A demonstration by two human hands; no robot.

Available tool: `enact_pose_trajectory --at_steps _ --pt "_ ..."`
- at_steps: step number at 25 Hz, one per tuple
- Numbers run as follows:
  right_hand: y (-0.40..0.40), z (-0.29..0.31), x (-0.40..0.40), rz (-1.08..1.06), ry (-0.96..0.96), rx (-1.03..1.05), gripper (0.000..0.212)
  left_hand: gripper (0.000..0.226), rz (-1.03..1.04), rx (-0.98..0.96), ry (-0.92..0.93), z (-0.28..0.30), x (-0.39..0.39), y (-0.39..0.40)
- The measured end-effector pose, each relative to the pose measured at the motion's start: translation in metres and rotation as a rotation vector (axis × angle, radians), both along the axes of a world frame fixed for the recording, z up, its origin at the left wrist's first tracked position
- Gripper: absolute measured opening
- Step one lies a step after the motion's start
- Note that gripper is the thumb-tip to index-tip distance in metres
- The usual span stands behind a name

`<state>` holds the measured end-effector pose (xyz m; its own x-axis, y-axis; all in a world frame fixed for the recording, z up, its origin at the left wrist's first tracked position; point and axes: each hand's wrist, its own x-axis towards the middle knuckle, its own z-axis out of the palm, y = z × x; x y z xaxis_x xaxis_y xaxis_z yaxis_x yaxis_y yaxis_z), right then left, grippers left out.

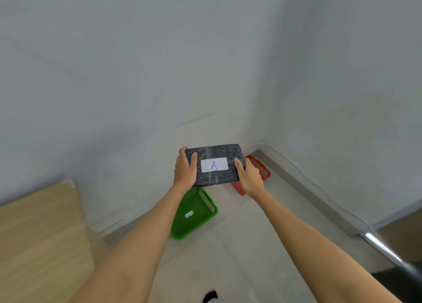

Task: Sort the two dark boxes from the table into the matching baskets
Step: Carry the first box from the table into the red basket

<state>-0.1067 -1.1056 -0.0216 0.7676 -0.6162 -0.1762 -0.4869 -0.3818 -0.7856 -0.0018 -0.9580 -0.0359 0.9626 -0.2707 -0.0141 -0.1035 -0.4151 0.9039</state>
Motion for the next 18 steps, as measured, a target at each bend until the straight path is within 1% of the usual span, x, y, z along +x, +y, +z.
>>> enact_pose_trajectory --at_steps 2,5,8,11,15,18 --pt "-0.048 0.004 0.026 0.0 0.0 -0.02 0.067 0.047 -0.015 0.001 -0.01 0.006 0.028 -0.048" --pt "-0.108 0.003 0.058 0.001 -0.003 0.001 0.06 0.047 -0.02 0.015 -0.034 0.009 0.06 -0.108" --pt "-0.165 -0.009 0.092 0.02 -0.013 0.036 0.059 0.046 -0.012 0.045 -0.033 -0.003 0.094 -0.162" --pt "-0.221 -0.029 0.13 0.097 -0.015 0.063 0.052 0.046 0.047 0.071 -0.023 -0.025 0.124 -0.211" --pt "-0.319 -0.06 0.191 0.234 -0.026 0.078 0.045 0.046 0.148 0.093 0.004 -0.057 0.168 -0.298" --pt "-0.403 -0.084 0.236 0.36 0.0 0.06 0.043 0.046 0.295 0.068 0.061 -0.077 0.191 -0.372"
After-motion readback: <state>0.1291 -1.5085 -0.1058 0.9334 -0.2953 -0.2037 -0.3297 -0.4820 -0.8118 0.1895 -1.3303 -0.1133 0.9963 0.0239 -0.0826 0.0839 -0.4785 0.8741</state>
